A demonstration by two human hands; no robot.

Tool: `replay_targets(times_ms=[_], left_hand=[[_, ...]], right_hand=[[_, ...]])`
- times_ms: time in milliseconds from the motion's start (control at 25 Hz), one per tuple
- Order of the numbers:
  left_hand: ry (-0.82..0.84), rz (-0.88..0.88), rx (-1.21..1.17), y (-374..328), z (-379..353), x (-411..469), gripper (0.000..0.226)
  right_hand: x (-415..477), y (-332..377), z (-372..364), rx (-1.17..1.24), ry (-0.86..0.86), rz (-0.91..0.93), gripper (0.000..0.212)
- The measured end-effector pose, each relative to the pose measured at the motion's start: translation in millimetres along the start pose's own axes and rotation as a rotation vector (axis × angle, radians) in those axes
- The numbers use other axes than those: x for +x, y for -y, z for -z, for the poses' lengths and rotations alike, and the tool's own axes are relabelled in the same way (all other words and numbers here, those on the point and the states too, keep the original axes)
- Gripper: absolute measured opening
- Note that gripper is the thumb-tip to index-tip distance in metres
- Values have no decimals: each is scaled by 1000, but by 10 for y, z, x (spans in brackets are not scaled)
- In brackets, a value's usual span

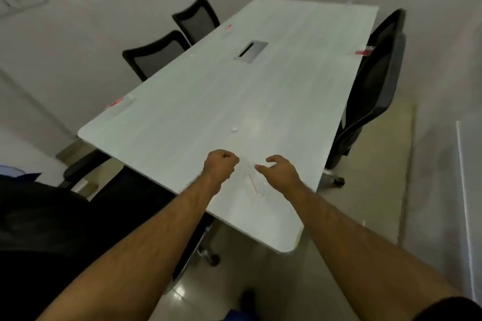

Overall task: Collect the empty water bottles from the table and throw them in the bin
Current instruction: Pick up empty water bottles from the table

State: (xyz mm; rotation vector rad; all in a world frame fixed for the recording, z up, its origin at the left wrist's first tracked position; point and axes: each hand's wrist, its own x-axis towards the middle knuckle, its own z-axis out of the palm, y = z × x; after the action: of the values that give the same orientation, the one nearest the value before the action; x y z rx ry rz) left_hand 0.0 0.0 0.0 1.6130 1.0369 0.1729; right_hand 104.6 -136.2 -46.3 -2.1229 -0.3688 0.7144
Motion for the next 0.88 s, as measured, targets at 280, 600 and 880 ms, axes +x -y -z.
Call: replay_targets(times_ms=[280,600,880], left_hand=[[-46,91,89,510,-207,1220,16],[-90,-71,418,280,-144,2575,49],[111,-217,786,78,-541,3289,35]], right_hand=[[801,-289,-573,-502,10,-5,72],[1755,146,-585,346,-150,-212,35],[2158,368,-522,349,-76,-240,36]])
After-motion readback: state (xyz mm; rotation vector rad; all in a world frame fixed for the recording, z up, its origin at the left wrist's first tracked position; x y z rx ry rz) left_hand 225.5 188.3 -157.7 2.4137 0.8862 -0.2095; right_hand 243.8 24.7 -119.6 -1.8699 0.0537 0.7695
